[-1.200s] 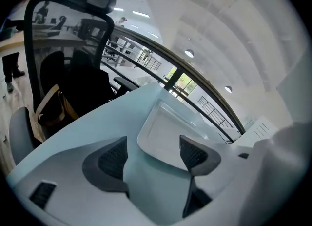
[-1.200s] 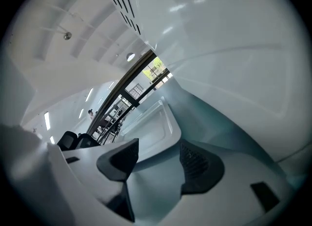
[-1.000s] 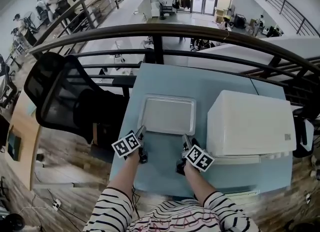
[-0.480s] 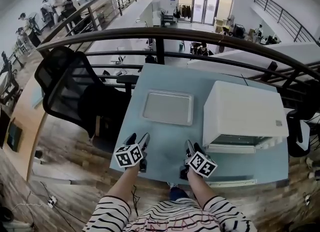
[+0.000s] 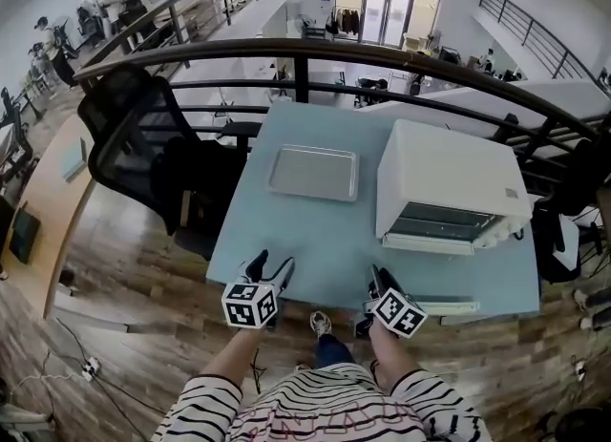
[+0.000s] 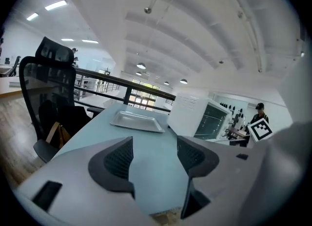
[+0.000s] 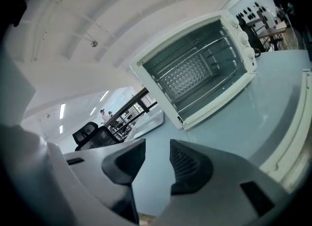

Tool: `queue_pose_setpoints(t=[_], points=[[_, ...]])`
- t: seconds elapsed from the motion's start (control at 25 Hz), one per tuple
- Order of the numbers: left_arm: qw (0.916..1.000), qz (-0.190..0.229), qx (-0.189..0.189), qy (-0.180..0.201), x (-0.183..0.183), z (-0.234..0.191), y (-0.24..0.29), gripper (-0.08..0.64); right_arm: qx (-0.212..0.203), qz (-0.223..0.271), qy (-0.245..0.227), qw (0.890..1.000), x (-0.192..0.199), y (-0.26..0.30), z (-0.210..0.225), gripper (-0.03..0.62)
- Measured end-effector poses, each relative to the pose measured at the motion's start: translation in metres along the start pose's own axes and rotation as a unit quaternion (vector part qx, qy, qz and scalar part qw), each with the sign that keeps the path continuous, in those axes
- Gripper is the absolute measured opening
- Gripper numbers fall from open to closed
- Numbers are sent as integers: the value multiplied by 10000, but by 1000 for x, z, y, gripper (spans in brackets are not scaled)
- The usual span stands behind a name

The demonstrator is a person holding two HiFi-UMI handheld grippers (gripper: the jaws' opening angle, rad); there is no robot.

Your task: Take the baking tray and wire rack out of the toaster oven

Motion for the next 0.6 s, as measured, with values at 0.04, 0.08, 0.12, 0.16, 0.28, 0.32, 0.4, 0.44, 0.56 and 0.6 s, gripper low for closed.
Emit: queue_pose_setpoints(t=[0.04,0.08,0.12,0.16,0.28,0.32,0.4,0.44,0.56,0.6], points=[[10000,-5,69,64,5,9,-6,295,-18,40,-10,10000,2,-11,2,170],[9998,0,134,120,10,17,-12,288,-53,90,-17,9999,3,-21,5,170],[9996,14,199,176,15,26,-17,274,-96,148,-16,9998,4,-31,7,167],[9994,32,261,233,19,34,-22,254,-125,216,-26,9997,4,-40,9,165],[9986,92,439,291,31,54,-34,238,-54,417,-147,9990,5,-71,14,152],[9984,119,492,270,35,60,-38,235,-16,450,-173,9988,7,-80,16,152],[9978,168,581,253,42,72,-45,220,41,484,-242,9985,10,-96,22,146],[9975,181,621,268,45,78,-47,209,69,500,-311,9982,11,-103,25,145],[9968,177,721,308,51,95,-49,195,191,546,-610,9965,9,-121,33,143],[9965,178,748,318,52,100,-49,190,240,565,-686,9958,8,-125,36,143]])
Point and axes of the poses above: the fingertips, and each gripper's own axes: y forward along the fingers, z to its right, x out of its underside, the point moved 10 cm from there along -y, backward along the fingers, and after that the axes turned 3 degrees about x, right-handed, at the moved point
